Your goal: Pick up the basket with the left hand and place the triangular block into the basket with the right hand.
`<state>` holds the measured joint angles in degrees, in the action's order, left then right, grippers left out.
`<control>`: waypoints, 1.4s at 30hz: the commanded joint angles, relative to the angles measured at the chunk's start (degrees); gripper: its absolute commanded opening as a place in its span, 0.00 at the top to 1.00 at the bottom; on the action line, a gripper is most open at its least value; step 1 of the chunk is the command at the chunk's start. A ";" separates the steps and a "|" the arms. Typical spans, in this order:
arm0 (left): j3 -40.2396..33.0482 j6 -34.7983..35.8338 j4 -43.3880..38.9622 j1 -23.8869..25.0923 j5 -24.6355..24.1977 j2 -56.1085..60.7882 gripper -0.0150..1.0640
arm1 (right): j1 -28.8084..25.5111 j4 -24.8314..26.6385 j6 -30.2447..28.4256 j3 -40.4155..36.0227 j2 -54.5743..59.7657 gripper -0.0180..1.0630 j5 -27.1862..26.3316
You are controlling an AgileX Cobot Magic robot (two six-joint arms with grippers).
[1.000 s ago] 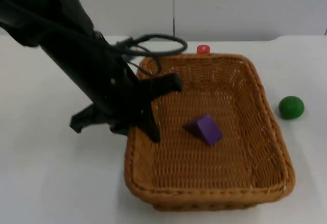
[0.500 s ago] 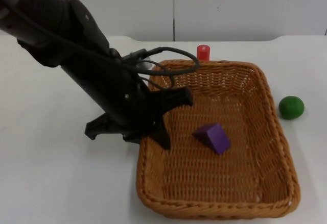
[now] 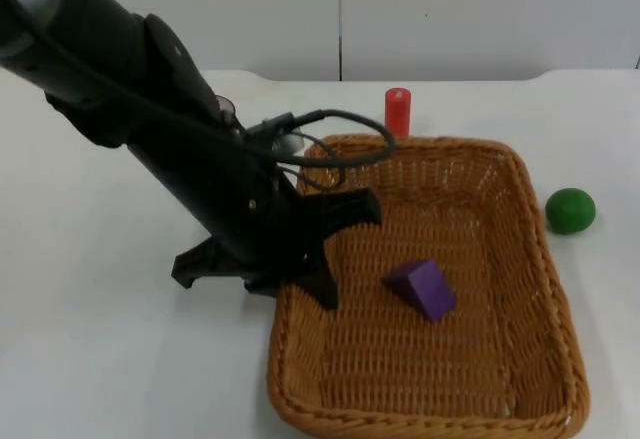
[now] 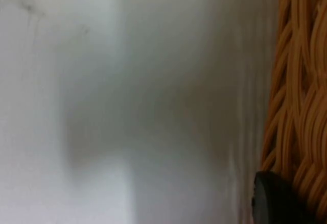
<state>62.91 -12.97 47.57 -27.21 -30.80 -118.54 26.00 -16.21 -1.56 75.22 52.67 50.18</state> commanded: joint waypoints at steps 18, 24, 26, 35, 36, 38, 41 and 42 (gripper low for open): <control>0.21 -3.27 2.52 -0.09 0.60 -1.19 0.99 | -0.35 -0.27 -0.35 -0.30 -0.26 0.02 -0.55; 0.21 -3.26 3.17 -0.09 0.28 -1.31 0.99 | -0.35 -0.27 -0.35 -0.30 -0.26 0.02 -0.55; 0.21 -3.26 3.17 -0.09 0.28 -1.31 0.99 | -0.35 -0.27 -0.33 -0.30 -0.26 0.02 -0.43; 0.21 -3.26 4.48 -0.09 2.12 -1.33 0.99 | -0.35 -0.27 -0.85 -0.30 -0.26 0.02 -0.22; 0.21 -3.06 4.48 -0.09 2.10 -1.33 0.99 | -0.35 -0.27 -0.85 -0.30 -0.26 0.02 -0.22; 0.21 -3.02 4.37 -0.09 1.79 -1.33 0.99 | -0.35 -0.27 -0.85 -0.30 -0.26 0.02 -0.22; 0.21 -3.02 4.13 -0.09 1.79 -1.33 0.95 | -0.35 -0.27 -0.78 -0.30 -0.26 0.02 -0.33; 0.21 -3.02 4.13 -0.09 1.79 -1.33 0.89 | -0.35 -0.27 -0.78 -0.30 -0.26 0.02 -0.33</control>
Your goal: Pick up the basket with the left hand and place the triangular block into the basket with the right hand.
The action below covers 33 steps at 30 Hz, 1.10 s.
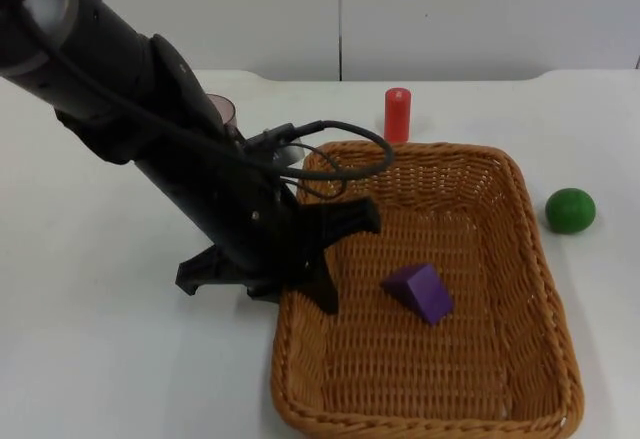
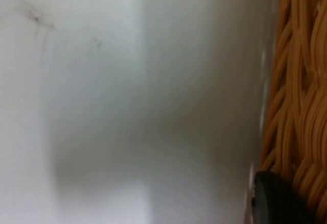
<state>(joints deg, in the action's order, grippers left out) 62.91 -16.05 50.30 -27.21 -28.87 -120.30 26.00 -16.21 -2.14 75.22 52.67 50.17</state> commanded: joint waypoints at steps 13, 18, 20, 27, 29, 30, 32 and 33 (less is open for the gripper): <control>0.21 0.50 -0.52 -0.20 -0.34 3.32 0.01 | -0.35 -0.27 -0.19 -0.30 -0.26 0.02 -0.10; 0.21 10.73 -13.80 -0.20 1.32 7.73 0.01 | -0.35 -0.16 -0.19 -0.30 -0.26 0.02 -0.10; 0.21 18.75 -25.93 -0.20 1.32 10.25 0.01 | -0.35 -0.16 -0.19 -0.30 -0.26 0.02 -0.10; 0.21 47.28 -62.93 -0.10 -1.19 19.28 0.01 | -0.35 -0.16 0.22 -0.30 -0.26 0.02 0.14; 0.21 52.18 -71.65 -0.10 -2.29 23.41 0.01 | -0.35 -0.05 1.11 -0.30 -0.26 0.02 0.13; 0.21 52.18 -71.65 -0.10 -2.29 23.41 0.01 | -0.35 -0.05 1.11 -0.30 -0.26 0.02 0.13; 0.21 52.48 -75.13 -0.10 -3.37 28.45 0.01 | -0.35 -0.05 1.39 -0.30 -0.26 0.02 0.28; 0.21 52.48 -76.27 -0.10 -3.70 30.71 0.01 | -0.35 -0.16 1.84 -0.30 -0.26 0.02 0.31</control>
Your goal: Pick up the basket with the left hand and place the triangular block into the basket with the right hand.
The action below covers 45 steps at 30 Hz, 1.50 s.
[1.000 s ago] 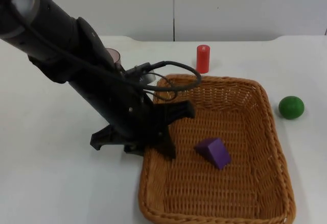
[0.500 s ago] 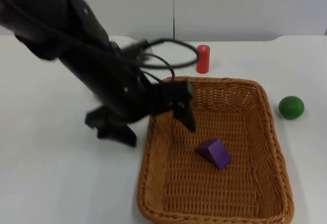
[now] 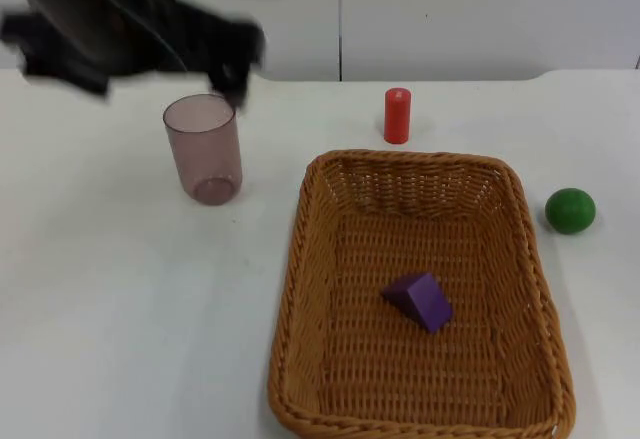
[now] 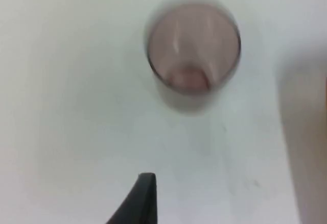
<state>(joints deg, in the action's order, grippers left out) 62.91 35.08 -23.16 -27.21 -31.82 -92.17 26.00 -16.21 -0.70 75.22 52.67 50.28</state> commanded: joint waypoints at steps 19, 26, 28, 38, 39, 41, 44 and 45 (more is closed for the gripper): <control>0.21 -0.20 -11.39 -0.10 -3.96 28.31 0.01 | -2.22 -2.10 8.31 -0.44 1.97 0.02 -2.58; 0.21 -1.57 -11.95 -0.10 -7.43 29.25 0.01 | -12.36 18.15 -6.04 -0.44 7.93 0.02 -6.48; 0.21 -1.57 -12.04 0.01 -7.41 29.62 0.01 | -18.41 27.77 -11.29 -0.44 10.20 0.02 -10.58; 4.70 -0.36 -14.05 14.21 -8.16 31.12 0.01 | -28.02 23.64 -11.56 -1.51 8.62 0.02 -14.89; 4.70 -0.36 -14.05 14.21 -8.16 31.12 0.01 | -28.02 23.64 -11.56 -1.51 8.62 0.02 -14.89; 5.38 -0.36 -14.11 19.34 -8.16 32.44 0.01 | -29.76 22.31 -9.32 -3.05 7.19 0.02 -16.36; 5.38 -14.00 0.12 21.35 -5.30 33.96 0.01 | -30.43 23.05 -8.74 -6.43 5.10 0.02 -19.07; 5.38 -14.00 0.12 21.35 -5.30 33.96 0.01 | -30.43 23.05 -8.74 -6.43 5.10 0.02 -19.07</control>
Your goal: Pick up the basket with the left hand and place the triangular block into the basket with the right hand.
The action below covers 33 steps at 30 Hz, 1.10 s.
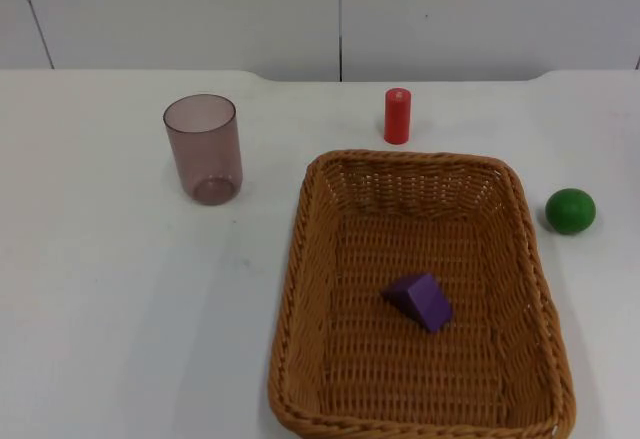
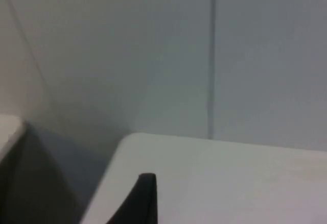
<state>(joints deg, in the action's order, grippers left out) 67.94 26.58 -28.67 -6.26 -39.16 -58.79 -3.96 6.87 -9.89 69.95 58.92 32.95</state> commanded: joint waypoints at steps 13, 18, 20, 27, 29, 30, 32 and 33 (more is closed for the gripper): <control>0.34 -11.74 21.70 6.74 6.56 -0.67 0.01 | -0.12 2.44 0.08 -8.29 -4.50 0.02 -5.17; 0.34 -11.74 17.69 7.72 5.78 -0.11 0.01 | -0.12 2.22 0.22 -8.29 -4.50 0.02 -4.43; 0.34 -11.74 16.86 7.72 5.61 0.57 0.01 | -0.12 2.22 -0.02 -8.29 -4.50 0.02 -5.48; 0.34 -11.74 15.32 7.72 9.49 1.27 0.01 | -0.12 2.47 0.42 -8.29 -4.50 0.02 -9.37; 0.34 -11.74 15.74 7.72 9.94 1.41 0.01 | -0.12 2.71 2.33 -8.29 -4.50 0.02 -13.49; 0.34 -11.74 15.74 7.72 9.94 1.41 0.01 | -0.12 2.71 2.33 -8.29 -4.50 0.02 -13.49; 0.34 -11.74 16.47 7.72 7.22 1.65 0.01 | -0.12 2.36 4.15 -7.42 -4.50 0.02 -11.13; 0.34 -11.74 16.47 7.72 4.85 1.65 0.01 | -0.12 2.08 4.03 -6.27 -4.50 0.02 -7.38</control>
<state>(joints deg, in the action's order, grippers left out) 67.94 14.32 -12.55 1.27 -32.52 -57.63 -3.96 9.40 -6.53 62.74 54.81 23.79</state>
